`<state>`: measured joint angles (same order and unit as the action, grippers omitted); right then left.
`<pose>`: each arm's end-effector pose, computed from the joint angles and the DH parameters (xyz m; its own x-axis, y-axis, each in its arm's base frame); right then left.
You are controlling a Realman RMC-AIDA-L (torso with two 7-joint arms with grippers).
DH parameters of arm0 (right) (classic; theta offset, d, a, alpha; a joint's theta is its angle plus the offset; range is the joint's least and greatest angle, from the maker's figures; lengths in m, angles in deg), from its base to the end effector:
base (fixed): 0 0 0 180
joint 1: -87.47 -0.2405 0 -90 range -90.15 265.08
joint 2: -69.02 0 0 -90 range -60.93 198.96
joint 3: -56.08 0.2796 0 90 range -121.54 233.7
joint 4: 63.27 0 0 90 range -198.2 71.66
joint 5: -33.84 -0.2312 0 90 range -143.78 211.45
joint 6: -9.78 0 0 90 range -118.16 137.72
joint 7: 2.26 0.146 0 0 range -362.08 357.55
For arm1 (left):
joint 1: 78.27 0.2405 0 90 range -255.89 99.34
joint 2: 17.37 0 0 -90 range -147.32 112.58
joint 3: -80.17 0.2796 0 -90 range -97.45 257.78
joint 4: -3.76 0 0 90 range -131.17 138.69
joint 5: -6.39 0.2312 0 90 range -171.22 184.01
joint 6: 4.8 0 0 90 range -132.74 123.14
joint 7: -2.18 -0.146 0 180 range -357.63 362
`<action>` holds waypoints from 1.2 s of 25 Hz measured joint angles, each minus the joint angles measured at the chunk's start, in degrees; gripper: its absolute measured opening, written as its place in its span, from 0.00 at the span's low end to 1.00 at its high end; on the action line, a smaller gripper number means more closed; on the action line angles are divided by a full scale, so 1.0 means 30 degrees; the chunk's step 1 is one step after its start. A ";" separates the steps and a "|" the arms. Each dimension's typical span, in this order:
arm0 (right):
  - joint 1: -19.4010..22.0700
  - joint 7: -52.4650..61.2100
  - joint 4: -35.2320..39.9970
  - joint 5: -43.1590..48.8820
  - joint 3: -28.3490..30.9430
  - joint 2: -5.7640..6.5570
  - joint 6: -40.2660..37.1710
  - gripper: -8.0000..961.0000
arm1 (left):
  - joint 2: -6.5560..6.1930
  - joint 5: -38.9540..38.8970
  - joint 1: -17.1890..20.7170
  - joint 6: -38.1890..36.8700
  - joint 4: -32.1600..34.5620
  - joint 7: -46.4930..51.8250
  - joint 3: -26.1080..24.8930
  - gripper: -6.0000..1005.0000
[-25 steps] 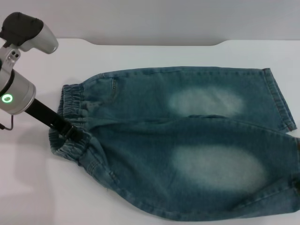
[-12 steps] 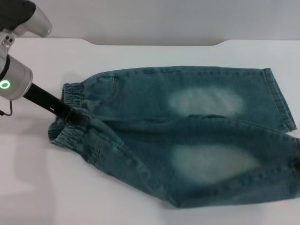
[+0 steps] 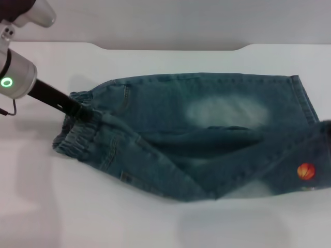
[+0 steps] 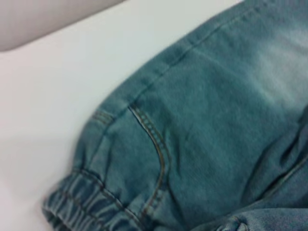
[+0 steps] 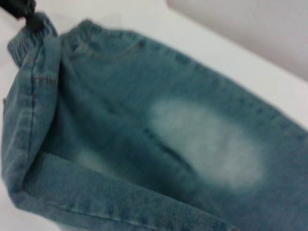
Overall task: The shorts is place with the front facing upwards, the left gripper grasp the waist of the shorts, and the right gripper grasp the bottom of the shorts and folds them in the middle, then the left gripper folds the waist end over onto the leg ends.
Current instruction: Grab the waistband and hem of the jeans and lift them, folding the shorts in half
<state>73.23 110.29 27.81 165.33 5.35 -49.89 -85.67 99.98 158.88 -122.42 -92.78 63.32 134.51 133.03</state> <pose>0.2823 0.3177 0.1084 0.8647 -0.4927 -0.0976 -0.4742 -0.7367 -0.4820 -0.2303 0.4338 0.0322 0.6946 0.7169 -0.0599 0.6382 -0.6524 -0.4088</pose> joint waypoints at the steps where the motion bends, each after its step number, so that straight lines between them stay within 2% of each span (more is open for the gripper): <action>1: 0.0015 -0.0038 0.0005 -0.0081 0.0168 0.0012 0.0216 0.03 | 0.0000 -0.0014 0.0034 0.0036 0.0136 0.0001 0.0002 0.05; 7: 0.0083 -0.0416 -0.0217 -0.0351 0.1015 0.0006 0.1569 0.03 | -0.0006 -0.0228 0.0424 0.0063 0.1789 0.0081 -0.0336 0.05; 16: 0.0411 -0.1199 -0.0468 -0.2812 0.2577 0.0030 0.2585 0.03 | -0.0026 -0.0428 0.0895 0.0086 0.3287 -0.0015 -0.1076 0.05; 30: 0.0303 -0.1455 -0.0133 -0.5055 0.3805 0.0054 0.2909 0.03 | -0.0230 -0.1215 0.0978 0.0522 0.3805 -0.0240 -0.1370 0.05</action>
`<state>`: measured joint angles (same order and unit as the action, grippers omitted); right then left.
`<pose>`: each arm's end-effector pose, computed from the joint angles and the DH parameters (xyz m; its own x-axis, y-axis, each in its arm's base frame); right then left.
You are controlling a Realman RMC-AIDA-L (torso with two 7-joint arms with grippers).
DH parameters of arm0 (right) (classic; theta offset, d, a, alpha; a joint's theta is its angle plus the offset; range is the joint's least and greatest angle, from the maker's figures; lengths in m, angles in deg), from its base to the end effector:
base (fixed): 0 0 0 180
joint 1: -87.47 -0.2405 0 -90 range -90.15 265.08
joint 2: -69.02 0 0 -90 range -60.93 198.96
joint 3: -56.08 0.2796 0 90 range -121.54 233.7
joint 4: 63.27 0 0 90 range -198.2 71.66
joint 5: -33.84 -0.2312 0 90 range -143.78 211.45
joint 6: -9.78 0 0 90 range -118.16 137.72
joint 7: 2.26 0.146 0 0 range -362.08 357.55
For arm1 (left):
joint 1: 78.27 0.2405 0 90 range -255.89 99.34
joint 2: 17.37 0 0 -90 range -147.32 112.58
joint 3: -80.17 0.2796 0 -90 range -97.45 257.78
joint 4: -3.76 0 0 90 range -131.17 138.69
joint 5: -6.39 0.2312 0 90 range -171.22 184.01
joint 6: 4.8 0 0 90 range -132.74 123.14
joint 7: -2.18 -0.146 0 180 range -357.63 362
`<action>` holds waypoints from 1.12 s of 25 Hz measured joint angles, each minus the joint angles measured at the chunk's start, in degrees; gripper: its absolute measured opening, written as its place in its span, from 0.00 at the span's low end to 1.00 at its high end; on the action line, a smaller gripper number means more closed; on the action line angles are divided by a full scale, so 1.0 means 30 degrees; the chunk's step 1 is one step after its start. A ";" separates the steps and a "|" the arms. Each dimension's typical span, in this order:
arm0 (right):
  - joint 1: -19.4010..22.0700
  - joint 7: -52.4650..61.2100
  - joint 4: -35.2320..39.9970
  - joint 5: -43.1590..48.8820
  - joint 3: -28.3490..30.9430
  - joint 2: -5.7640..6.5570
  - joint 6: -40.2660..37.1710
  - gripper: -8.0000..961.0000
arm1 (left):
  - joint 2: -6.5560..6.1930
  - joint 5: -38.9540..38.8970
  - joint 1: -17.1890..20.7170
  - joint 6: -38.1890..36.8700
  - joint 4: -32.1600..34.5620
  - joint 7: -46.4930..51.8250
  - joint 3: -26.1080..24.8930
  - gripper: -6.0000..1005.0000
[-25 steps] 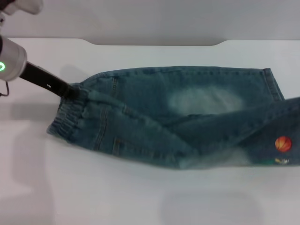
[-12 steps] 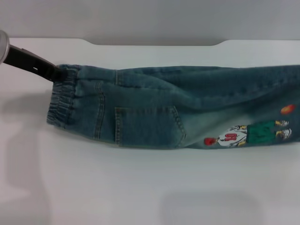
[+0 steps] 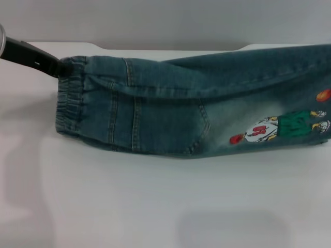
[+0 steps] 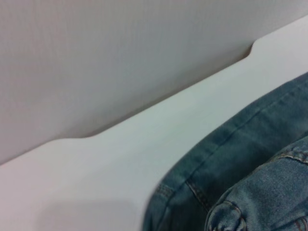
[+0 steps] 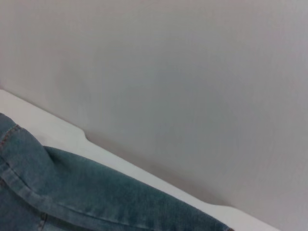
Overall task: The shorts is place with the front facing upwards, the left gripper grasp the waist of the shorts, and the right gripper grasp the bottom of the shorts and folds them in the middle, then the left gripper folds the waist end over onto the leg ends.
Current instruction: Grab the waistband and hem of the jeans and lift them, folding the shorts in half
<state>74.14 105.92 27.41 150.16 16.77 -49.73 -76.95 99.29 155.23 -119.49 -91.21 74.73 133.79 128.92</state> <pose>0.2811 0.3269 0.1667 0.8637 -0.3138 -0.3944 -0.5028 -0.5900 -0.6317 -0.2171 0.4427 0.0863 0.7573 0.6425 0.1171 0.5987 -0.6113 -0.5175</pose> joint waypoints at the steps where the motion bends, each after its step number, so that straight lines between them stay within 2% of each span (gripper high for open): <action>1: -0.0027 0.0000 -0.0017 -0.0005 0.0060 -0.0008 0.0118 0.03 | -0.0001 -0.0015 0.0000 0.0058 0.0003 -0.0006 -0.0012 0.05; 8: 0.0002 0.0000 -0.0619 -0.0092 -0.0129 -0.0106 0.1791 0.03 | 0.0106 -0.0217 -0.0002 0.0600 0.0016 -0.0013 -0.0003 0.05; 17: -0.0295 -0.0229 -0.1863 -0.0105 -0.0352 -0.0096 0.2576 0.03 | 0.0342 -0.0711 0.0068 0.1331 -0.0248 -0.0013 0.0148 0.05; 22: -0.0158 -0.0207 -0.1413 -0.0105 -0.0638 -0.0118 0.2322 0.03 | 0.0283 -0.1247 0.0265 0.1523 -0.0181 -0.0013 0.0154 0.05; 28: 0.0780 -0.0105 -0.0113 -0.0578 -0.1546 -0.0219 0.2094 0.03 | 0.0290 -0.1324 0.0392 0.1548 -0.0058 -0.0013 0.0148 0.05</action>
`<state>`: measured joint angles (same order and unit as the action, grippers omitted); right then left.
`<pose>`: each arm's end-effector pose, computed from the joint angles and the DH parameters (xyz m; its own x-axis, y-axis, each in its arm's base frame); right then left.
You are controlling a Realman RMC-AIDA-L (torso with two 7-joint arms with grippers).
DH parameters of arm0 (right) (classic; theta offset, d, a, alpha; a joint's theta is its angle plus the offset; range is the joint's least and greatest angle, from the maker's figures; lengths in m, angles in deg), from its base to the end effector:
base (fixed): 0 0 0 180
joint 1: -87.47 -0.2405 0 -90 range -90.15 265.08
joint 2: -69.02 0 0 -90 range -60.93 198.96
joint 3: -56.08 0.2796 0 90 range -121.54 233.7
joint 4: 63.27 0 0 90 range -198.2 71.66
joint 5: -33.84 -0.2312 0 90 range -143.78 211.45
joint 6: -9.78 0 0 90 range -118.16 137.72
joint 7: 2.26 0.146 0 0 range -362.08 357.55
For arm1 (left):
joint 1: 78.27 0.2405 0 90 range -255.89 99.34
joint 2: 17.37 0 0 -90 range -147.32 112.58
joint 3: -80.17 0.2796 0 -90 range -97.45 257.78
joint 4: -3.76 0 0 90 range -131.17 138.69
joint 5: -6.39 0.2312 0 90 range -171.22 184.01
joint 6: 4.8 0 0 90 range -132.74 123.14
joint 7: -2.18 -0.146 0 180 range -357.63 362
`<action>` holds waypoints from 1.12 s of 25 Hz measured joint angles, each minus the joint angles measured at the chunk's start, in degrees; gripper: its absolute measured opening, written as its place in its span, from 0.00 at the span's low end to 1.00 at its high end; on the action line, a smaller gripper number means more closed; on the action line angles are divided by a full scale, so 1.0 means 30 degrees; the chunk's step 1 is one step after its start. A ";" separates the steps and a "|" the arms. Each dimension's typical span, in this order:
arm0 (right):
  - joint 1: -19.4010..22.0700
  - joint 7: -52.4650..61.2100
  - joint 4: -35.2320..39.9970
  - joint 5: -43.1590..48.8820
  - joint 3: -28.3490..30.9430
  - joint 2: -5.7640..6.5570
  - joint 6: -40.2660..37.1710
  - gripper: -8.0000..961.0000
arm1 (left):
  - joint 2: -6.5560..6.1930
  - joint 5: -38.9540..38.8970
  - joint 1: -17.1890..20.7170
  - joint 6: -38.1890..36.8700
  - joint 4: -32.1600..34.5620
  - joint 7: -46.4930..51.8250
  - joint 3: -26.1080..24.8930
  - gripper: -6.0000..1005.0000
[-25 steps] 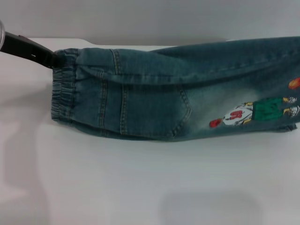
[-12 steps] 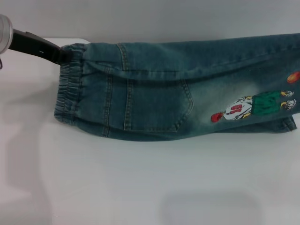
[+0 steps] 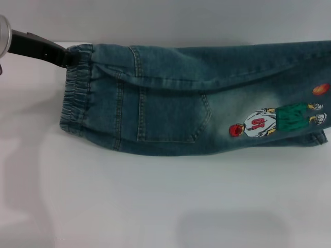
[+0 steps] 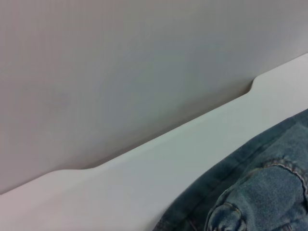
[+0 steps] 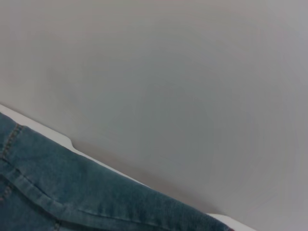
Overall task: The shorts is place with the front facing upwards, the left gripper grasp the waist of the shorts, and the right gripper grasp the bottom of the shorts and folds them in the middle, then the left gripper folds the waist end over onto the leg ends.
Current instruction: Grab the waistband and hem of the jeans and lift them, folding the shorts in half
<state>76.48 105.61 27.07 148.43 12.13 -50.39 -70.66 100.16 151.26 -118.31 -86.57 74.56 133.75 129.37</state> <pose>0.2822 0.3317 0.1558 0.8609 -0.2995 -0.4113 -0.5075 -0.5639 -0.6515 -0.2137 0.4475 0.0810 0.7641 0.6120 0.2041 0.6158 -0.5974 -0.5138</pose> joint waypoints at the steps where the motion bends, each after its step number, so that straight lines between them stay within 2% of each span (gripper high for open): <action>1: 0.0068 0.0003 0.0059 -0.0065 -0.0018 -0.0010 0.0000 0.03 | 0.0001 -0.0024 0.0020 0.0030 0.0006 0.0000 -0.0002 0.05; 28: 0.0141 0.0041 -0.2588 -0.0107 0.0500 0.0164 0.1556 0.03 | -0.0022 -0.0166 0.0697 0.0866 0.0226 0.0107 -0.0168 0.05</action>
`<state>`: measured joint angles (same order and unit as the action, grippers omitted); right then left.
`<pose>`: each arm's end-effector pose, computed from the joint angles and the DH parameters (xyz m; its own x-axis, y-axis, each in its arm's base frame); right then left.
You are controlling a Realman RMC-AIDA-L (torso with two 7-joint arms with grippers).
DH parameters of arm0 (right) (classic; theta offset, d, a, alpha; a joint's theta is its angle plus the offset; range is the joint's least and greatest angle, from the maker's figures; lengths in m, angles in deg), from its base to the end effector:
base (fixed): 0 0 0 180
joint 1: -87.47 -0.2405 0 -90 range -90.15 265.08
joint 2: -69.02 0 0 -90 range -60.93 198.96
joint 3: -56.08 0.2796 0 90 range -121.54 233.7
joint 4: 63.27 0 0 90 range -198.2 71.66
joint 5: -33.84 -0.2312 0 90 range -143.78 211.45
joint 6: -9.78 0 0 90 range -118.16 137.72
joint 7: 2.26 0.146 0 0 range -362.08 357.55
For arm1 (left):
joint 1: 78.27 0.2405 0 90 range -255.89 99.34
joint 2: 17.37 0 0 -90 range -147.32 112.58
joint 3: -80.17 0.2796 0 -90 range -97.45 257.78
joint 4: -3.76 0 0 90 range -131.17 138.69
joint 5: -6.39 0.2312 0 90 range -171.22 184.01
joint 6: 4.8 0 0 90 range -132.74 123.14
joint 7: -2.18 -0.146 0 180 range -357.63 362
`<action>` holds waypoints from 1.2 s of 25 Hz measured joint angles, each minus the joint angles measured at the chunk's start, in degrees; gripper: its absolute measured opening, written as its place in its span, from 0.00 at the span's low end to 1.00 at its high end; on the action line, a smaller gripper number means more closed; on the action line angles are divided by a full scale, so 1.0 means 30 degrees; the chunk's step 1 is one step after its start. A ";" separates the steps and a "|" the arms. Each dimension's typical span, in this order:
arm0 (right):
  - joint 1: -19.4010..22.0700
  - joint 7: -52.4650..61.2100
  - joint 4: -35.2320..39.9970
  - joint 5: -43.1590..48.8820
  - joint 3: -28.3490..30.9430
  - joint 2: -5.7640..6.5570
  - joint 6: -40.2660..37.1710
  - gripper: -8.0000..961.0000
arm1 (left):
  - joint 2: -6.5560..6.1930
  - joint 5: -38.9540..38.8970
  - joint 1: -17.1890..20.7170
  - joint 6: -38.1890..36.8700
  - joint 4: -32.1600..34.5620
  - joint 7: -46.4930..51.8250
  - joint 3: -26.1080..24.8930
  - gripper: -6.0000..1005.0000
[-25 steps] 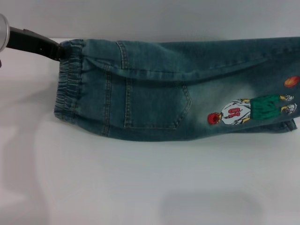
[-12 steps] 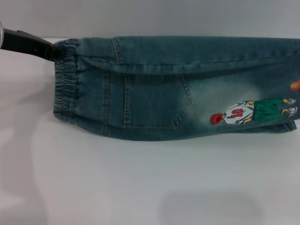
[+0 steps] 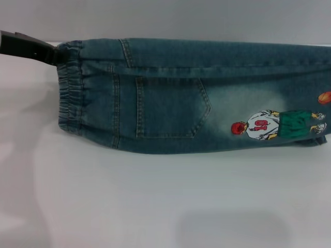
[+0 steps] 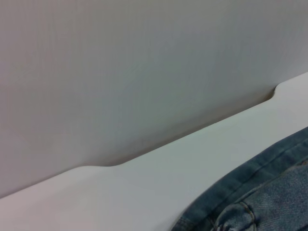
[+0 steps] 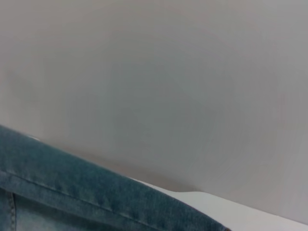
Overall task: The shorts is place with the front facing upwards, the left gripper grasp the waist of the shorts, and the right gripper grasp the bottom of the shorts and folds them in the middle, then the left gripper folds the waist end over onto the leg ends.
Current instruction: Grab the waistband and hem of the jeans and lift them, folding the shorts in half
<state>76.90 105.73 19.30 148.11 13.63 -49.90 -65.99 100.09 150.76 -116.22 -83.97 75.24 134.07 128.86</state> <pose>0.3195 0.3331 0.1507 0.7861 -0.3784 -0.4887 -0.6180 -0.4713 -0.6293 -0.2275 0.4457 0.0890 0.7466 0.6175 0.2475 0.6346 -0.5495 -0.5435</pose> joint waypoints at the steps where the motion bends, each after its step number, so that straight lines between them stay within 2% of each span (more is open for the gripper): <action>1: -0.0024 -0.0012 -0.0090 0.0011 -0.0006 0.0009 0.0067 0.03 | -0.0001 0.0000 0.0017 0.0020 -0.0033 -0.0001 0.0000 0.05; 14: 0.0105 -0.0021 0.0564 -0.0597 -0.0011 0.0006 -0.0092 0.03 | 0.0003 -0.0190 0.0284 0.0280 0.0227 0.0005 -0.0054 0.05; 30: 0.0412 0.0593 0.1131 -0.0696 -0.0060 -0.0017 -0.1758 0.03 | -0.0276 -0.0194 0.0388 -0.0896 0.0564 0.0159 -0.0061 0.05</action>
<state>78.14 107.51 22.69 146.02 13.45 -49.95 -71.27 99.26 150.18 -115.06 -86.66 76.93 134.55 128.68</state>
